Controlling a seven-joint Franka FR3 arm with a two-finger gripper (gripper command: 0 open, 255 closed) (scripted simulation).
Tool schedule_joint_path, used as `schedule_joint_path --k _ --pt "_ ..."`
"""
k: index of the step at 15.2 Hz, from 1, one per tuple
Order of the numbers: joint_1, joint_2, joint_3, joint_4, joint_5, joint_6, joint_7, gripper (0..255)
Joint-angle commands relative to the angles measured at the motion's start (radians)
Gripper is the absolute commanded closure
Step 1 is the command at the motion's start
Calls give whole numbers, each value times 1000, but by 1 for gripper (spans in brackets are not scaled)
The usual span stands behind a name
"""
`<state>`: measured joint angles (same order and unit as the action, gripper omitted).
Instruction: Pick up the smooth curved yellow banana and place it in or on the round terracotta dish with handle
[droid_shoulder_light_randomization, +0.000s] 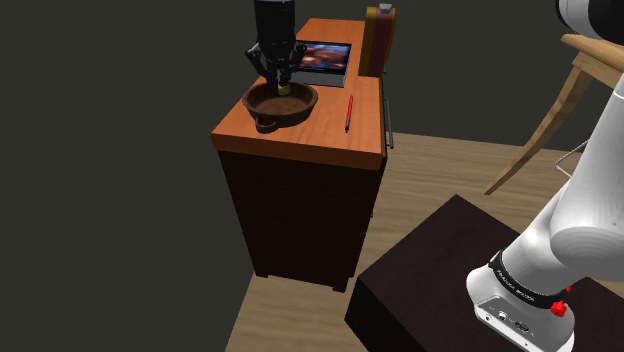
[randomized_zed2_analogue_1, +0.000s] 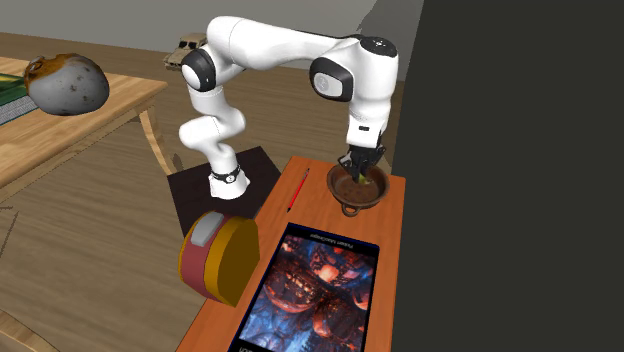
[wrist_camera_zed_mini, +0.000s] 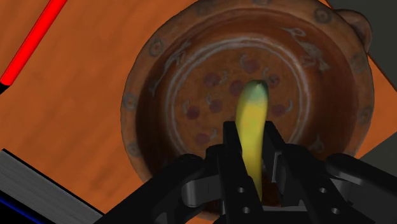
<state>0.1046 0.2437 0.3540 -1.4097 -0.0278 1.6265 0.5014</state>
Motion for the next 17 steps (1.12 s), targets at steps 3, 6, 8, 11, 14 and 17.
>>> schedule_joint_path --k 3,6,8,11,14,17 --pt "0 0 0 -1 0 0 0 255" --pt "0 0 0 -1 0 0 0 0" --pt "0 0 0 -1 0 0 0 0" --pt "6 20 1 96 -7 -76 3 0" --pt "16 48 2 196 -17 -150 8 0" --pt "16 48 2 196 -17 -150 8 0"
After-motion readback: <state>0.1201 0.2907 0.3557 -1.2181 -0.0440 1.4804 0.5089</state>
